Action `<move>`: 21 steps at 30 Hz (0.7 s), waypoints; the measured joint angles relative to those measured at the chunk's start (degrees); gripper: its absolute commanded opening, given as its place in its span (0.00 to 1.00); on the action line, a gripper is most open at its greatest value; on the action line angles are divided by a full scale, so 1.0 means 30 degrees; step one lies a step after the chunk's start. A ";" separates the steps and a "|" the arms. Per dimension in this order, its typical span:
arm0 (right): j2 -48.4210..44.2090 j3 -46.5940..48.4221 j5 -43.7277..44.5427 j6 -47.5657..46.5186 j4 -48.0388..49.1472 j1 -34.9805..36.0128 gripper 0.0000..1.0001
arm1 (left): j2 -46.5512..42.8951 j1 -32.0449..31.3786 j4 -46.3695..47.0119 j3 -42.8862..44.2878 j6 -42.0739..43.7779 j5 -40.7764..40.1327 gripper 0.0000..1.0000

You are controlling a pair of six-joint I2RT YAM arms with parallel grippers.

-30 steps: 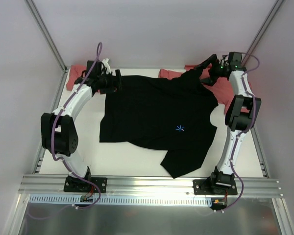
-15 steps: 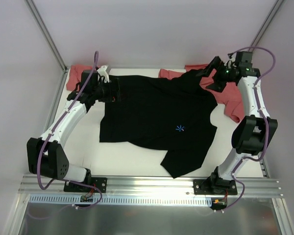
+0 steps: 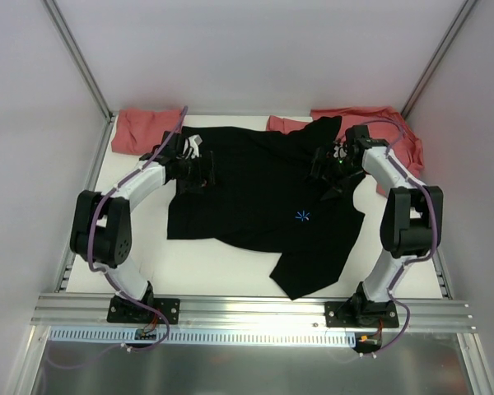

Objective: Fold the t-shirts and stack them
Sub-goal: Flatten out the tshirt

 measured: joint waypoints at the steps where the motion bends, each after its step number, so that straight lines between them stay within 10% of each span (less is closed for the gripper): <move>1: 0.0401 0.0000 0.0029 -0.0058 0.0131 0.0000 0.99 | 0.0510 0.0000 0.0015 0.0284 -0.0109 0.0087 0.87; 21: 0.4051 -0.0379 0.0452 -0.1107 0.0444 0.0262 1.00 | 0.4969 -0.0102 0.0029 0.1443 -0.1872 0.1086 0.86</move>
